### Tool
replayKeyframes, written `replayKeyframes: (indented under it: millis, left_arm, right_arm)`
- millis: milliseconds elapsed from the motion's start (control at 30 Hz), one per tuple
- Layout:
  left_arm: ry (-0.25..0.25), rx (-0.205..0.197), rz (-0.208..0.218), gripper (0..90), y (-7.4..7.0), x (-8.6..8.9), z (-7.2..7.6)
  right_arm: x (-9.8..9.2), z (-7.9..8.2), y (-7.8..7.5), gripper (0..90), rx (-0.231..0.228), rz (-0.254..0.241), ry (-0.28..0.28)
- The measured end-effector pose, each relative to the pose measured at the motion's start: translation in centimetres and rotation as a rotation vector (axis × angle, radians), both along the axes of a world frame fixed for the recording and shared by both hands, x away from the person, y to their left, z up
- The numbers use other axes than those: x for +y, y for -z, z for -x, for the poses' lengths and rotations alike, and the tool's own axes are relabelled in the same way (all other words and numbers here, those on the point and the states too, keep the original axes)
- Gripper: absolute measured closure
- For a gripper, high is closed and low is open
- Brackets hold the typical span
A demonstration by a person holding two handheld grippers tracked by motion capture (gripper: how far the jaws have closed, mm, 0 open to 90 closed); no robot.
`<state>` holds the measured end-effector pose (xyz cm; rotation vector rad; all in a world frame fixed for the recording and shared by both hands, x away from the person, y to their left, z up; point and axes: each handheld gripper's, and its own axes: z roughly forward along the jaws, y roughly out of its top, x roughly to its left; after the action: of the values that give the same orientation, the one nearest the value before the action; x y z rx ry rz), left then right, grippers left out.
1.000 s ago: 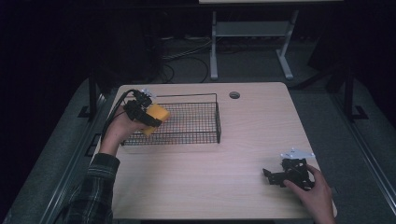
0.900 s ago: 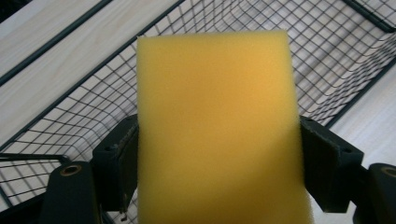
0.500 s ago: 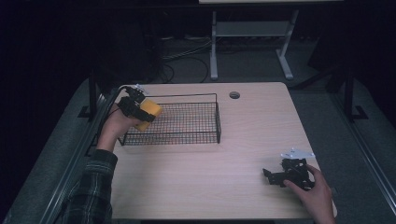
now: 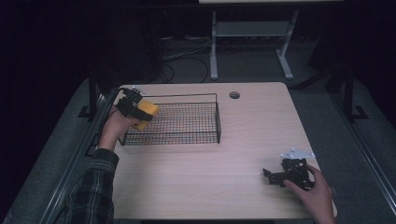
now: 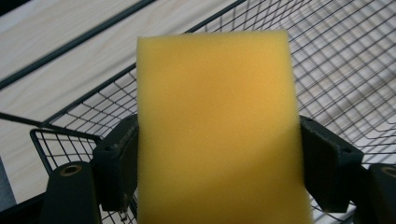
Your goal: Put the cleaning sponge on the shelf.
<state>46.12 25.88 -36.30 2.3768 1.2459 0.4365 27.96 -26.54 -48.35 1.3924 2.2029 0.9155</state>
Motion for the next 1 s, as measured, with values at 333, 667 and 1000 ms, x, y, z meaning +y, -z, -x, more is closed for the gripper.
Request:
replayKeyframes:
  millis: [333, 667, 1000]
  left_arm:
    - [-0.031, 0.021, 0.01, 23.5, 1.5, 0.7, -0.6]
    - [-0.052, 0.046, 0.017, 23.5, 3.2, 1.1, -0.9]
    - [-0.06, 0.065, 0.012, 23.4, 4.1, 1.1, -1.2]
  right_arm:
    - [0.0, 0.0, 0.0, 0.0, 0.0, -0.001, 0.001]
    - [0.0, 0.0, 0.0, 0.0, 0.0, -0.001, 0.001]
    - [0.0, 0.0, 0.0, 0.0, 0.0, -0.001, 0.001]
